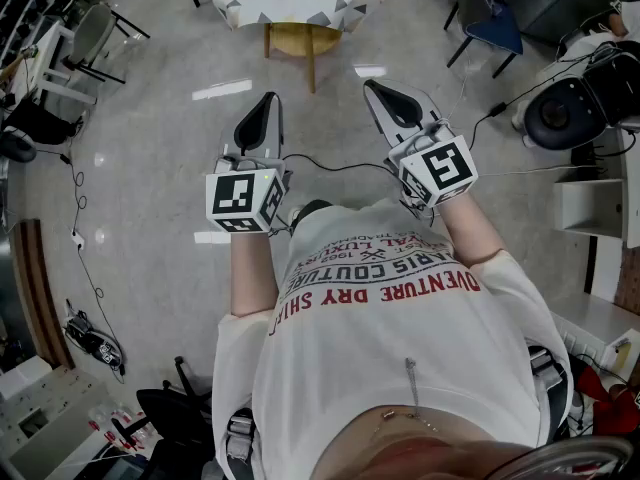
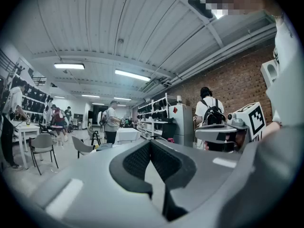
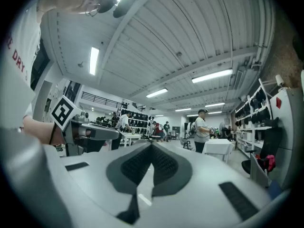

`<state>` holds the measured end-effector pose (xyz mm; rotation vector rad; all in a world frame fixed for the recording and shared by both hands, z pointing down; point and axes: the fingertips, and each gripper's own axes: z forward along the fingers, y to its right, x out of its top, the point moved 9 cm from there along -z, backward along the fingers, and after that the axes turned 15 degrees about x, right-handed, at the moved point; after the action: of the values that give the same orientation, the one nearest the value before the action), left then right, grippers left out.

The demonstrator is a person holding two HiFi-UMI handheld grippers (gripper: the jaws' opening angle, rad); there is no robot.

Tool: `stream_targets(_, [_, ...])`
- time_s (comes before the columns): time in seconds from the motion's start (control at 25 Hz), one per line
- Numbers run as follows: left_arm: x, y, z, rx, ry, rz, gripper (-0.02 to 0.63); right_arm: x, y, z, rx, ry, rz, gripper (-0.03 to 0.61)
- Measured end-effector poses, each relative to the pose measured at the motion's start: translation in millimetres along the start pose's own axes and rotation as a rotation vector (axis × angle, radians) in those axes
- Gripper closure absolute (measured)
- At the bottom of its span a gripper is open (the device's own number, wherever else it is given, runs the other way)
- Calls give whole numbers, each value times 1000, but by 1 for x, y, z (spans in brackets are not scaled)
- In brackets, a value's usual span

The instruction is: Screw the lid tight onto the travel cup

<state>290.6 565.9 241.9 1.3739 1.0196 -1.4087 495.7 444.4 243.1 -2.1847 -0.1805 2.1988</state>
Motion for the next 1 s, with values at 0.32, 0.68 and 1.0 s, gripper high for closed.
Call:
stream_targets(0.32, [-2, -4, 5, 8, -6, -7, 601, -3, 5, 4, 4, 4, 13, 589])
stream_targets(0.68, [-11, 0, 21, -42, -39, -12, 601, -12, 20, 8, 21, -11, 25, 589])
stream_targets(1.0, [-21, -19, 55, -49, -84, -2, 379, -21, 49, 35, -6, -27, 46, 376])
